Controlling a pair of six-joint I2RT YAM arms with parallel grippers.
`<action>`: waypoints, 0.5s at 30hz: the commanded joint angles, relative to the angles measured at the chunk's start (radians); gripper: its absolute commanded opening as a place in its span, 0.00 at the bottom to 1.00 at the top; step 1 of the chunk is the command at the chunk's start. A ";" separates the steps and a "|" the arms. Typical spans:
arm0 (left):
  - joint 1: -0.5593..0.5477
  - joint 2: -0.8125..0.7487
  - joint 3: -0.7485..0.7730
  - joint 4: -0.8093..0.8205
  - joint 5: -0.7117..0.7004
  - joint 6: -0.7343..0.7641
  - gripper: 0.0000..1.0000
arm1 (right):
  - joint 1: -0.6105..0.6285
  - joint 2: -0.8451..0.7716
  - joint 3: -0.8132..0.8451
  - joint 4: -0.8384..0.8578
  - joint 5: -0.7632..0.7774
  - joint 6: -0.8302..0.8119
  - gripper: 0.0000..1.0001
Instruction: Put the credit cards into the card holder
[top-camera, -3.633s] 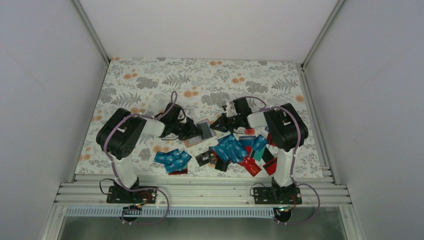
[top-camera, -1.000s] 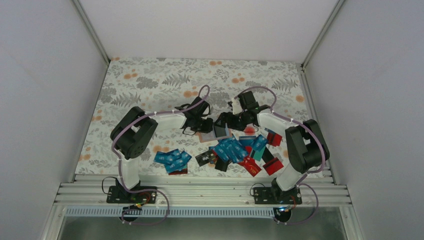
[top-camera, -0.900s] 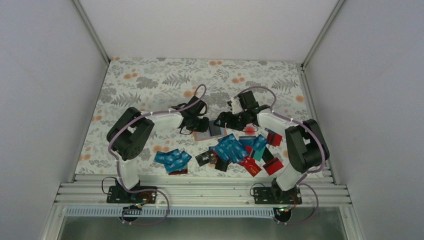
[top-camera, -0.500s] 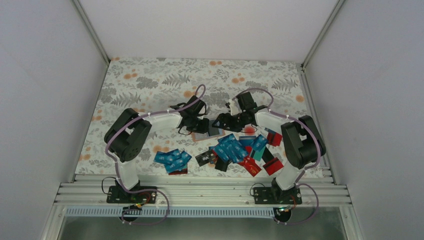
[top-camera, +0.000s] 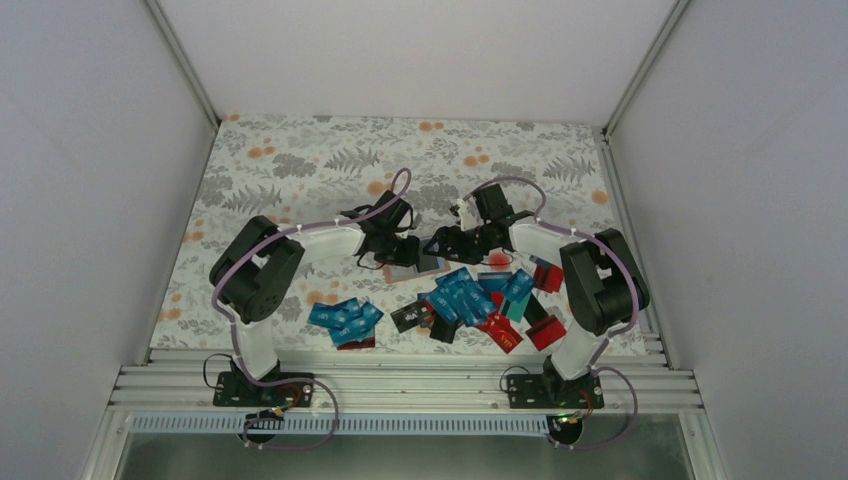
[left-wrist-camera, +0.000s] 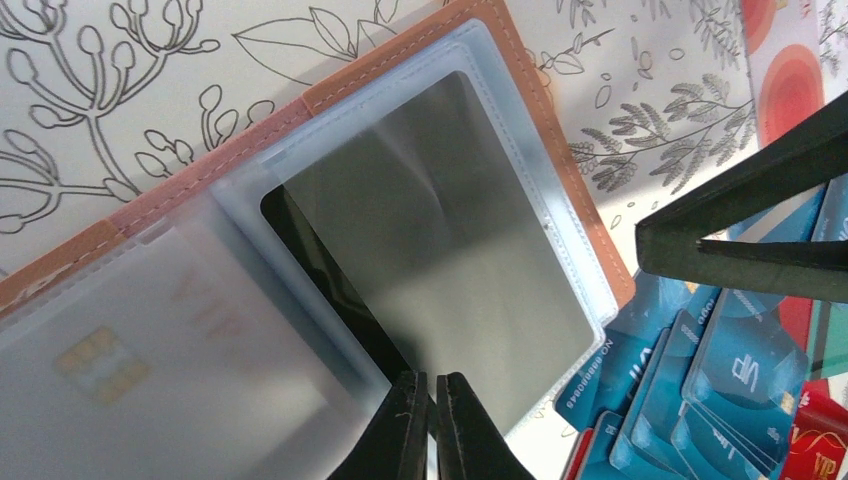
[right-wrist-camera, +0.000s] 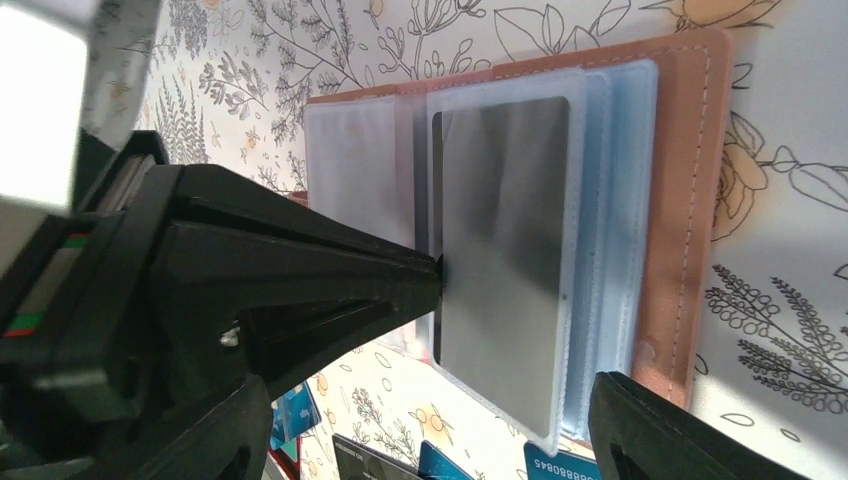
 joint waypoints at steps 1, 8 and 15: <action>-0.002 0.041 0.000 0.029 0.013 -0.008 0.02 | -0.006 0.033 0.006 0.029 -0.037 -0.009 0.80; -0.005 0.053 -0.031 0.040 0.011 -0.010 0.02 | -0.006 0.060 0.015 0.033 -0.041 -0.010 0.80; -0.004 0.054 -0.037 0.055 0.014 -0.019 0.03 | -0.003 0.071 0.028 0.059 -0.114 0.001 0.80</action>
